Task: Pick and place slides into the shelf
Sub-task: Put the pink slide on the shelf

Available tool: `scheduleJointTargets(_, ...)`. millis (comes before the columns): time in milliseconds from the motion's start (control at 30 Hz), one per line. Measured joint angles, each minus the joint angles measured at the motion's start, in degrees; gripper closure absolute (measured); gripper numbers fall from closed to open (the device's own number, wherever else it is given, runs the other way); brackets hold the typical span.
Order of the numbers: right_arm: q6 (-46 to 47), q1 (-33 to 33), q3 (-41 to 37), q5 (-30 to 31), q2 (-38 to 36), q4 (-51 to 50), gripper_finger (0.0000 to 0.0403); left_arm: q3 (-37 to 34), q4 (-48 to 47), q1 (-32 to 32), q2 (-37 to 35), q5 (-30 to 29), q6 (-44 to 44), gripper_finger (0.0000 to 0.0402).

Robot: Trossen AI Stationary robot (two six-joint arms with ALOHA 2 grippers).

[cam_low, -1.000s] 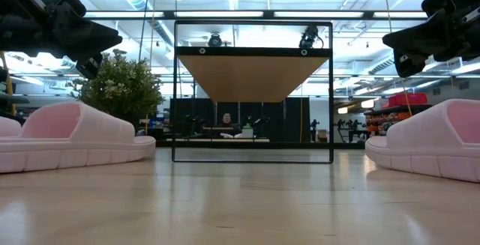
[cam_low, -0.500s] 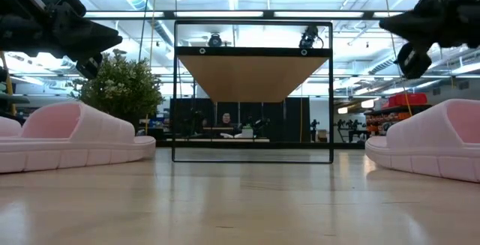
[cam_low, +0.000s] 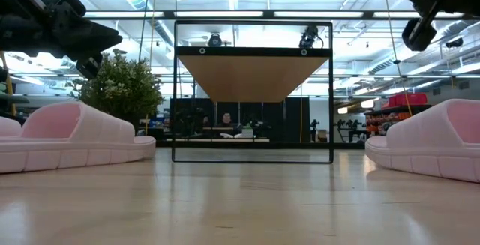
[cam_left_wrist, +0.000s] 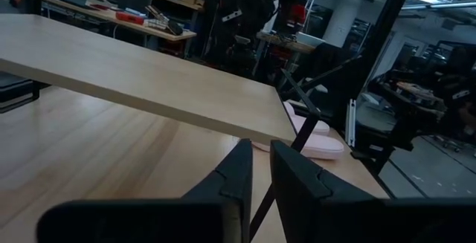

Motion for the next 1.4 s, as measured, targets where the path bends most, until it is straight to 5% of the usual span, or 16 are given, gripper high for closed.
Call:
scheduleJointTargets(267,1.97,0.00,3.15,8.11,6.15,-0.17,0.0371,0.01,0.02,0.00,0.01,0.01,-0.39,0.0338)
scheduleJointTargets(900,3.67,-2.21,28.91,8.73,37.63,-20.83,0.0317,-0.01,2.83,0.00,-0.01,0.01,-0.56,0.0345)
scheduleJointTargets(1400,12.19,-9.72,37.81,-15.57,46.09,-42.18,0.0296,-0.01,3.41,0.07,-0.01,0.01,-11.44,0.0345)
